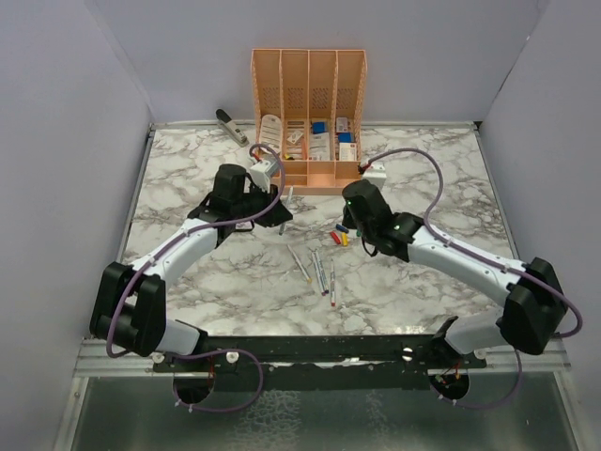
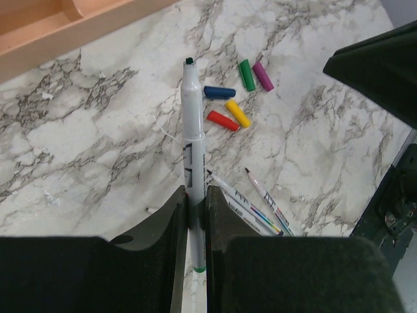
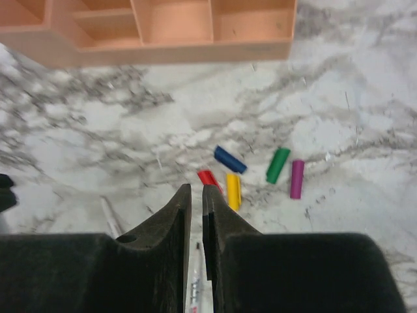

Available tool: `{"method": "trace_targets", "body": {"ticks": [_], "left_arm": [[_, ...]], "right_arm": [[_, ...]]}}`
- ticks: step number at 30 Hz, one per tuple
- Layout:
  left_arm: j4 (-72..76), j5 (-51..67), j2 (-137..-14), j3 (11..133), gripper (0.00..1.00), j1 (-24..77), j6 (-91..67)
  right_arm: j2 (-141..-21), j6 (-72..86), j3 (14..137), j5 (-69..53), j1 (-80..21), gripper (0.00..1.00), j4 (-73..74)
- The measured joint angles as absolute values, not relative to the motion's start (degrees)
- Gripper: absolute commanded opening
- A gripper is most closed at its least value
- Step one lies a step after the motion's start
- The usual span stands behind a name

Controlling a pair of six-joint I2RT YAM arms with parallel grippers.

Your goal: Insert the pens into the pen caps

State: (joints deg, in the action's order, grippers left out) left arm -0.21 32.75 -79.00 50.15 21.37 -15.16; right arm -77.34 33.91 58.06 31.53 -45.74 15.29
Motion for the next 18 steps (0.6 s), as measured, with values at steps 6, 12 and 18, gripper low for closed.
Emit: {"method": "trace_targets", "body": {"ticks": [6,12,18], "left_arm": [[-5.2,30.7,-82.0,52.7,0.00,22.3,-14.6],[-7.2,28.2,-82.3,53.8,0.00,24.3,-14.4],[-8.3,26.5,-82.4,53.8,0.00,25.7,-14.4]], "right_arm": [[-84.2,39.0,58.7,26.7,-44.8,0.21,24.9],[-85.0,40.4,58.0,19.2,-36.6,0.33,25.7],[-87.4,39.4,58.0,16.8,-34.8,0.41,25.1]]}}
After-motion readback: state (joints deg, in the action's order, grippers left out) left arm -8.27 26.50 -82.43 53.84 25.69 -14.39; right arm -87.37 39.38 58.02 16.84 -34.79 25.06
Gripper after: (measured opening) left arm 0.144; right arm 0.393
